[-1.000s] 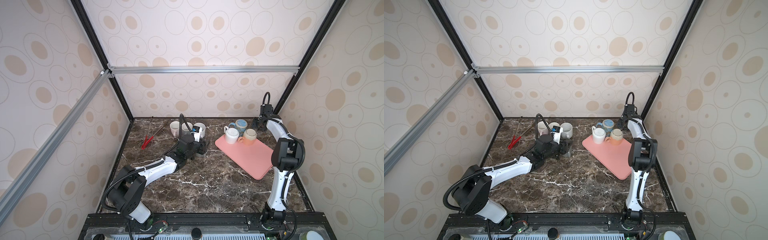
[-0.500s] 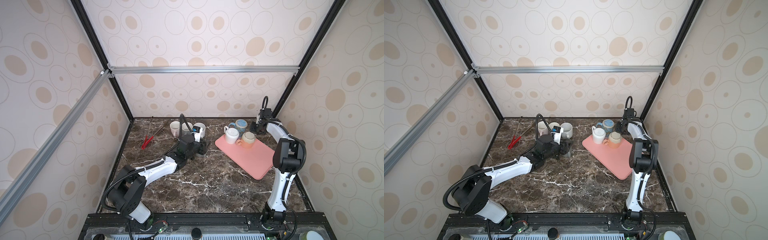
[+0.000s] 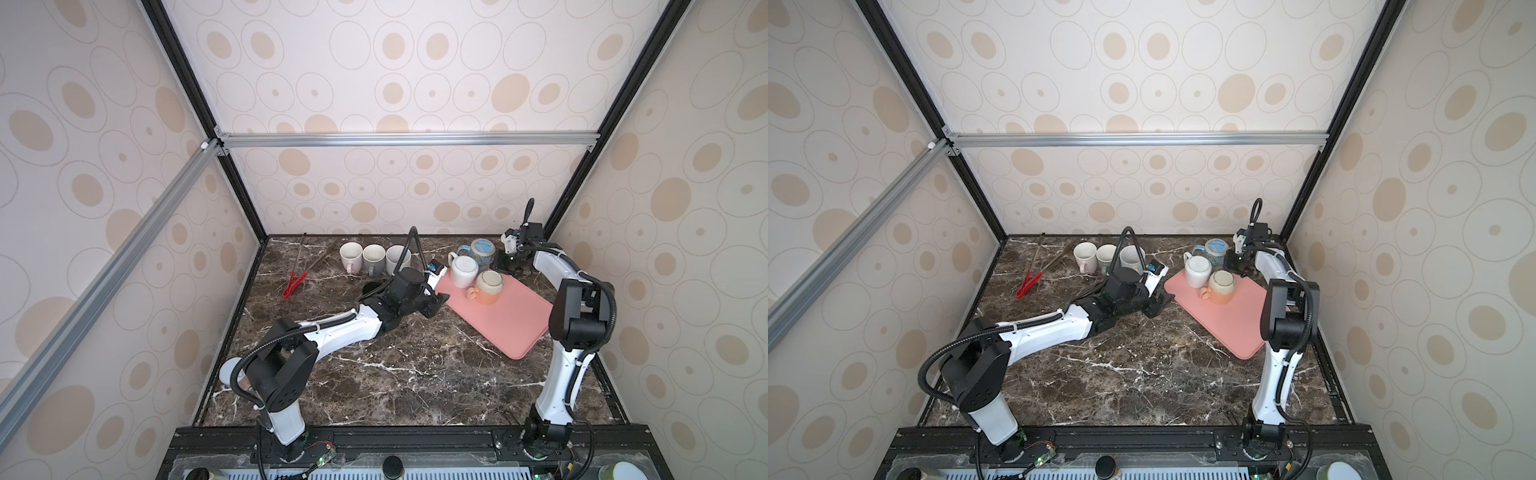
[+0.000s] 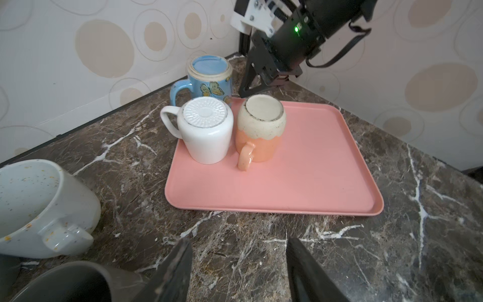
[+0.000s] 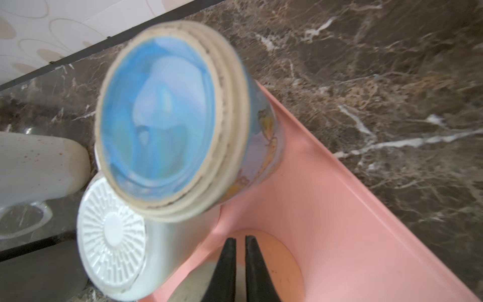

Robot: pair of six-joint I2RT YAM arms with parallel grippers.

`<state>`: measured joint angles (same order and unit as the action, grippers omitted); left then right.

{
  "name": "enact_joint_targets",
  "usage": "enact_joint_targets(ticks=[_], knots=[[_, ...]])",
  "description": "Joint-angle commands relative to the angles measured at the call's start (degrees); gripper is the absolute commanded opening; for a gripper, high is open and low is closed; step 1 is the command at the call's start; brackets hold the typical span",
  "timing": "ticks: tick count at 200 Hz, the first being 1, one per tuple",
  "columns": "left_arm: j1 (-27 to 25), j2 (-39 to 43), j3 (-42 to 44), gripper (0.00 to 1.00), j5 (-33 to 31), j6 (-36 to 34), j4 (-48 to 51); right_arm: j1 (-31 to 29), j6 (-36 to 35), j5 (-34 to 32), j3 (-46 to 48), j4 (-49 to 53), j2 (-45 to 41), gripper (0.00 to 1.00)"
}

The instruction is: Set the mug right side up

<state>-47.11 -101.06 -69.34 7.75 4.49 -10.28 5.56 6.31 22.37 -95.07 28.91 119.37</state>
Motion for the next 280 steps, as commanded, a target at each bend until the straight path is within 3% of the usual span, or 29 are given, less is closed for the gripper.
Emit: enact_joint_targets(ticks=[1,58,121,188,259,280], knots=[[-1.0,-3.4,-5.1,0.59,-1.9,-8.9,6.1,-0.9,-2.3,4.8,3.7,1.0,-2.2,0.11],[-2.3,-16.7,-20.4,0.67,-3.0,-9.8,12.8,-2.0,-2.0,8.9,8.2,-1.0,-5.5,0.11],[-2.4,-30.0,-39.1,0.71,2.0,-8.2,22.6,-2.0,0.4,10.1,8.7,-1.8,-6.0,0.11],[-2.5,-34.7,-44.0,0.71,4.9,-8.8,26.4,-2.5,0.5,10.6,8.9,-2.0,-6.1,0.11],[-2.5,-40.9,-52.9,0.48,5.4,-8.3,30.6,-2.6,0.5,10.8,9.7,-2.1,-6.4,0.11],[-2.5,-41.1,-53.7,0.33,5.2,-8.4,30.7,-2.6,0.9,11.1,9.8,-2.4,-6.5,0.11]])
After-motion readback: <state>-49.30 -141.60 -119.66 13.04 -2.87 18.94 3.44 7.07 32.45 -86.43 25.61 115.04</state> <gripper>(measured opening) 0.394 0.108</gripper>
